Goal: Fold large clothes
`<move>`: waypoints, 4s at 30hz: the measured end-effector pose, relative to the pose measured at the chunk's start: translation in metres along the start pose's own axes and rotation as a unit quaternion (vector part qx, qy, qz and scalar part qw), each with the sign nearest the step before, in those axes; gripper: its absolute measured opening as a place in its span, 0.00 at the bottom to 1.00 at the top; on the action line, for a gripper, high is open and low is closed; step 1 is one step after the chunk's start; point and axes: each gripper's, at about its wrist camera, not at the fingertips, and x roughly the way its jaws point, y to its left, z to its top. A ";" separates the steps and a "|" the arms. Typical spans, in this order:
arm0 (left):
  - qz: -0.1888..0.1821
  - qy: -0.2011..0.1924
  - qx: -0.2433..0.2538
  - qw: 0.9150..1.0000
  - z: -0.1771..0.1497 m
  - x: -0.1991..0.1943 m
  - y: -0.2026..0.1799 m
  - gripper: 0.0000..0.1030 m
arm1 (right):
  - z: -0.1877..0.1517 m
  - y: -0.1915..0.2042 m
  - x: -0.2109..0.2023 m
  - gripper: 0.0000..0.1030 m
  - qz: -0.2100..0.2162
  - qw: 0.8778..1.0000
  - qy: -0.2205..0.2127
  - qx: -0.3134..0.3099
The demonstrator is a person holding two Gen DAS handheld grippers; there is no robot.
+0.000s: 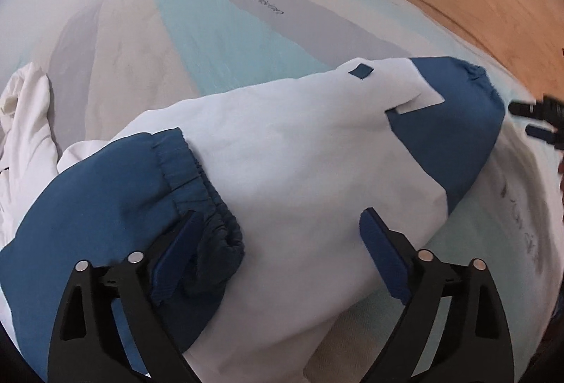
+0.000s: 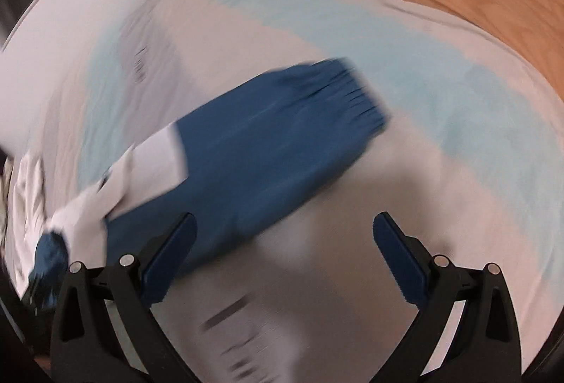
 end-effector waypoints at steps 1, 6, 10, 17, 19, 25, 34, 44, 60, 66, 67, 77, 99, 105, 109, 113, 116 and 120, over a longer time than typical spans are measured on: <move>0.002 0.000 -0.002 1.000 0.000 0.001 0.000 0.91 | 0.007 -0.007 0.006 0.93 0.002 1.000 0.002 0.006; 0.011 0.006 -0.024 1.000 0.005 0.009 -0.001 0.94 | 0.035 -0.018 0.039 0.82 0.012 1.000 0.028 -0.004; 0.014 0.014 -0.025 0.999 0.007 0.012 -0.002 0.94 | 0.046 -0.019 0.056 0.72 0.008 0.999 0.036 0.000; 0.014 0.023 -0.020 0.999 0.008 0.011 -0.003 0.94 | 0.049 -0.035 0.063 0.67 0.019 0.998 0.035 0.047; 0.016 0.025 -0.019 0.999 0.008 0.010 -0.001 0.94 | 0.050 -0.038 0.063 0.58 0.020 0.998 0.032 0.057; 0.017 0.027 -0.023 0.999 0.009 0.009 -0.003 0.94 | 0.058 -0.046 0.057 0.32 0.045 0.994 0.027 0.095; 0.012 0.026 -0.024 0.999 0.010 0.007 -0.002 0.94 | 0.062 -0.015 0.022 0.23 0.030 0.999 -0.001 0.042; 0.008 0.014 -0.066 0.998 0.003 -0.032 0.027 0.94 | 0.053 0.087 -0.055 0.16 0.044 0.992 -0.075 -0.088; 0.095 -0.029 -0.164 0.981 -0.077 -0.145 0.194 0.94 | -0.083 0.342 -0.094 0.12 0.152 0.956 -0.055 -0.245; 0.136 -0.026 -0.190 0.972 -0.131 -0.190 0.269 0.94 | -0.147 0.432 -0.097 0.11 0.177 0.946 -0.030 -0.272; 0.144 -0.021 -0.194 0.970 -0.144 -0.196 0.284 0.94 | -0.156 0.442 -0.100 0.11 0.180 0.945 -0.026 -0.273; 0.183 0.030 -0.249 0.951 -0.244 -0.208 0.389 0.93 | -0.273 0.574 -0.112 0.10 0.221 0.919 0.017 -0.325; 0.199 0.009 -0.293 0.935 -0.297 -0.255 0.461 0.92 | -0.421 0.714 -0.098 0.11 0.245 0.881 0.088 -0.395; 0.202 0.011 -0.299 0.933 -0.300 -0.254 0.468 0.92 | -0.430 0.710 -0.069 0.63 0.276 0.864 0.155 -0.393; 0.205 0.006 -0.304 0.930 -0.294 -0.258 0.473 0.92 | -0.421 0.698 -0.091 0.77 0.328 0.854 0.146 -0.377; 0.207 -0.005 -0.307 0.929 -0.284 -0.270 0.474 0.92 | -0.393 0.670 -0.105 0.77 0.346 0.864 0.147 -0.336; 0.206 -0.018 -0.300 0.931 -0.268 -0.279 0.469 0.92 | -0.363 0.641 -0.114 0.77 0.338 0.877 0.128 -0.316; 0.191 -0.046 -0.283 0.939 -0.234 -0.289 0.452 0.92 | -0.318 0.598 -0.117 0.77 0.286 0.900 0.084 -0.318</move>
